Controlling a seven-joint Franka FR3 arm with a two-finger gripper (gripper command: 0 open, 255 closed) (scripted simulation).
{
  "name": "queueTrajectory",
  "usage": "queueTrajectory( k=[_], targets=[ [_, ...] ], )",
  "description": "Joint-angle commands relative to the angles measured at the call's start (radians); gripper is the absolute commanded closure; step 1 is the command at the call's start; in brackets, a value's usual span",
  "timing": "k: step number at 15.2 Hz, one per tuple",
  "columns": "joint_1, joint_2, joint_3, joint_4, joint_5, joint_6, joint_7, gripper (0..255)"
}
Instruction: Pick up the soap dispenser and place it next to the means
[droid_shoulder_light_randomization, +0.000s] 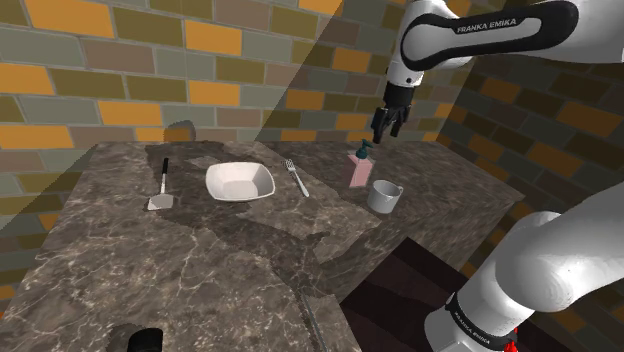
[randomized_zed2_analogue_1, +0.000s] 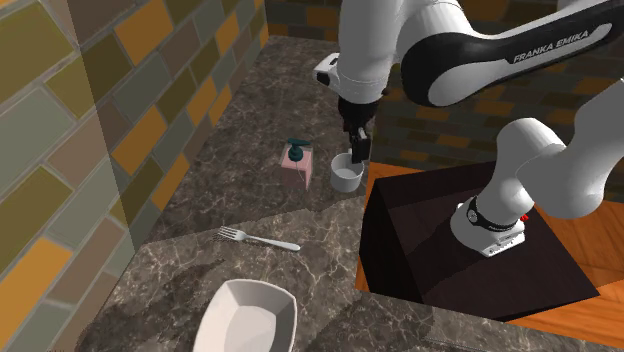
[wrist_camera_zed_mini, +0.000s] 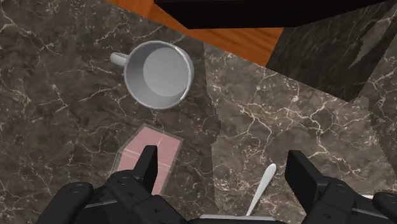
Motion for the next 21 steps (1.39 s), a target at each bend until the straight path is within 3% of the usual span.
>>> queueTrajectory(
  k=[1, 13, 21],
  targets=[
    [-0.008, 0.079, -0.025, 0.053, 0.008, 0.024, -0.024, 0],
    [-0.079, 0.537, -0.126, 0.419, 0.132, 0.077, -0.182, 0],
    [-0.082, 0.561, -0.125, 0.345, 0.138, 0.173, -0.186, 0]
  ],
)
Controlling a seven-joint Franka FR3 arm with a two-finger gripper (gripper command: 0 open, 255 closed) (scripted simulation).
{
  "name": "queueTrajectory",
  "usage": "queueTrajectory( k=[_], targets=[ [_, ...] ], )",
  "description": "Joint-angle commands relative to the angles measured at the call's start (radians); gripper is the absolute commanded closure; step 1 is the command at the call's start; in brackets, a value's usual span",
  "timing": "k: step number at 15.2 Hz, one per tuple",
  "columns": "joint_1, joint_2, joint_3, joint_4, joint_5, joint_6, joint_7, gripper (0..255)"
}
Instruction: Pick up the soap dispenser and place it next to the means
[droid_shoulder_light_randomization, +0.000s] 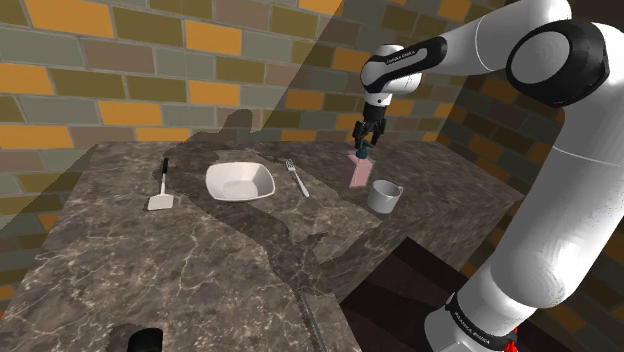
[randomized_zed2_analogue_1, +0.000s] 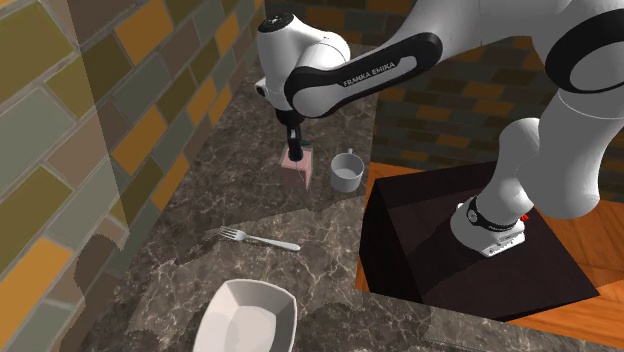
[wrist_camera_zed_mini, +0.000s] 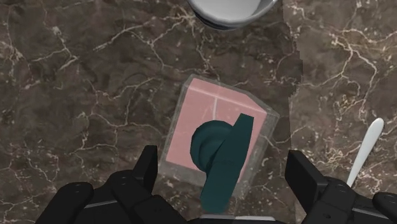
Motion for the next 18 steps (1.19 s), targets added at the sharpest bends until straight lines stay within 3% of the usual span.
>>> queueTrajectory(
  k=[1, 7, 8, 18],
  targets=[
    [-0.002, 0.006, -0.001, -0.004, 0.002, 0.011, -0.003, 0],
    [-0.002, 0.006, -0.001, -0.004, 0.002, 0.01, -0.003, 0],
    [-0.002, 0.006, -0.001, -0.004, 0.002, 0.01, -0.003, 255],
    [-0.001, 0.001, -0.001, 0.003, 0.0, -0.002, -0.002, 255]
  ],
)
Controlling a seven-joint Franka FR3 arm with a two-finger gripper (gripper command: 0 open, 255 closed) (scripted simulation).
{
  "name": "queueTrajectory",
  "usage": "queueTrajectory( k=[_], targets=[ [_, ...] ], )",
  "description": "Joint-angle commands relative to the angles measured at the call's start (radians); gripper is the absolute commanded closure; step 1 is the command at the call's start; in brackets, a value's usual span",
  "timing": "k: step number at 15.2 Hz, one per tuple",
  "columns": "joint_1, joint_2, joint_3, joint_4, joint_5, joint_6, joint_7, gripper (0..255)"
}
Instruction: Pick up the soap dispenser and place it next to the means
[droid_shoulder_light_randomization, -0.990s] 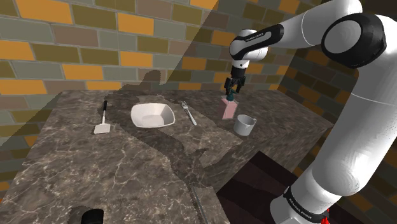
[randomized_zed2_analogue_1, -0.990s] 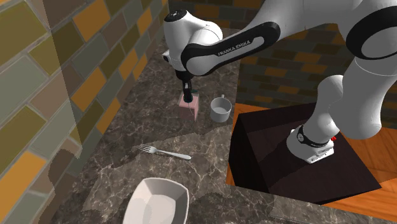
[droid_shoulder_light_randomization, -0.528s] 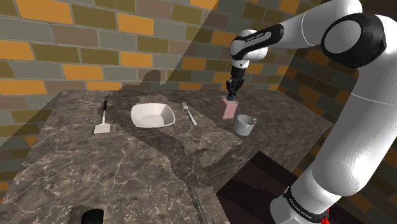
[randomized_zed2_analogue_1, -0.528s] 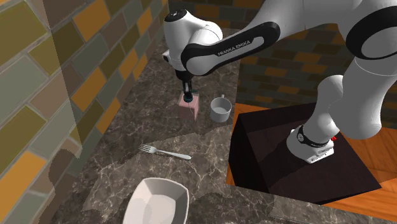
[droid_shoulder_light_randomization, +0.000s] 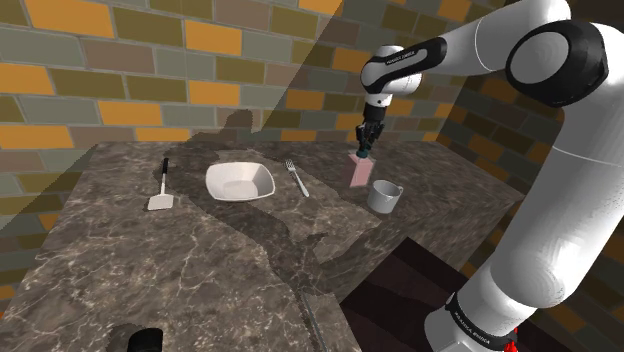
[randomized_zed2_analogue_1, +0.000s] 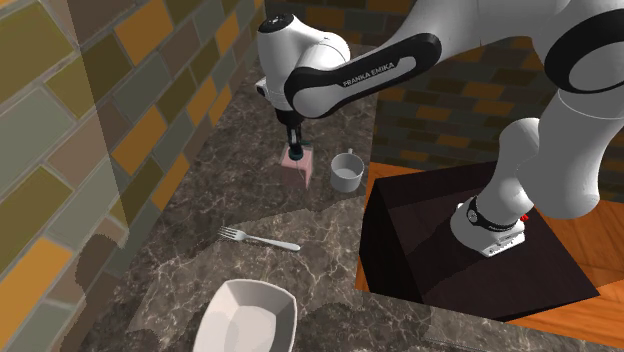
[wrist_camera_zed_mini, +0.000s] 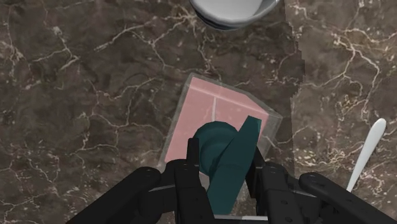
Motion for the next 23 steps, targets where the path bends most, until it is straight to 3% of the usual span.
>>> queueTrajectory(
  k=[1, 23],
  targets=[
    [0.001, -0.006, 0.0, 0.012, -0.002, -0.019, 0.001, 255],
    [0.003, -0.057, -0.003, 0.246, -0.015, -0.302, 0.002, 255]
  ],
)
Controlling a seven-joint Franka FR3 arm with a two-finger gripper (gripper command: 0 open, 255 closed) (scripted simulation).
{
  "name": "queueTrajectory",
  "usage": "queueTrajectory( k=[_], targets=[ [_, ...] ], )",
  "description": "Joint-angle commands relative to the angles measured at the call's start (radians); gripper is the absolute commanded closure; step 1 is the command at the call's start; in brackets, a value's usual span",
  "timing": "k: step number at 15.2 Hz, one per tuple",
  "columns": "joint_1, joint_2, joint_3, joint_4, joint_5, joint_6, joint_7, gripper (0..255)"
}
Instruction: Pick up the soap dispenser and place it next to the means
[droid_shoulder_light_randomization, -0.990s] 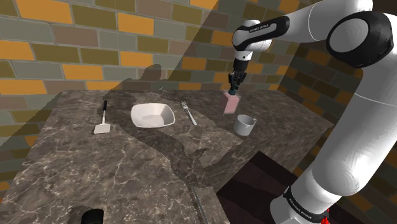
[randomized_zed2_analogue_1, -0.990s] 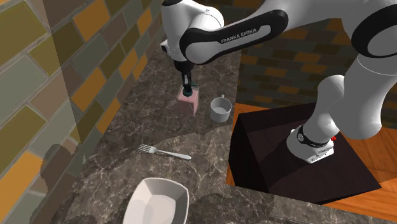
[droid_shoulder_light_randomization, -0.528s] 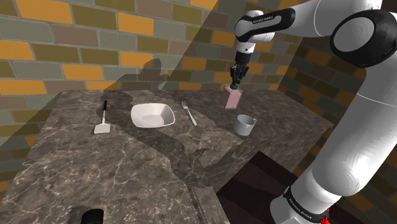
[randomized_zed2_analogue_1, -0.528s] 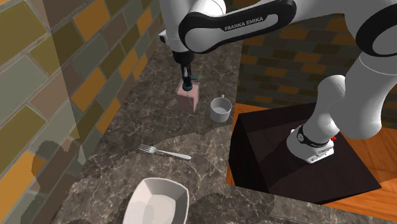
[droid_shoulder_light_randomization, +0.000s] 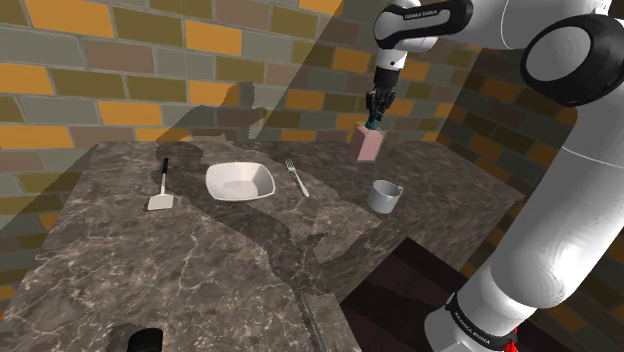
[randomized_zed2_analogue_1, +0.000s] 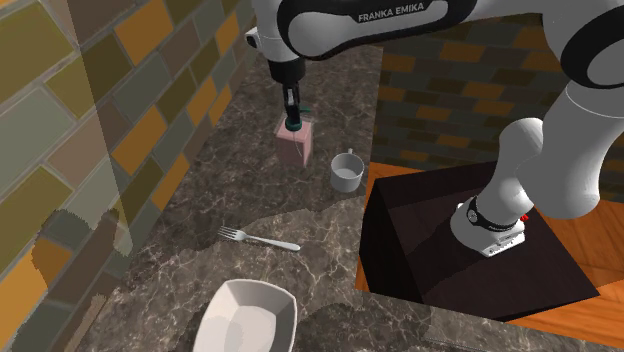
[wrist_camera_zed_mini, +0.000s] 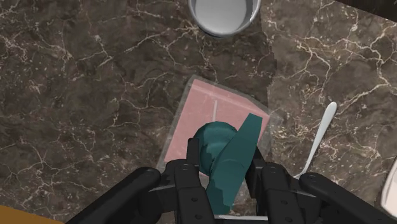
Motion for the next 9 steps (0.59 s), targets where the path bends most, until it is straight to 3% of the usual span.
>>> queueTrajectory(
  k=[1, 9],
  targets=[
    [-0.001, 0.0, 0.0, 0.027, 0.0, -0.027, -0.001, 255],
    [-0.003, 0.011, -0.002, 0.149, 0.003, -0.138, -0.007, 255]
  ],
)
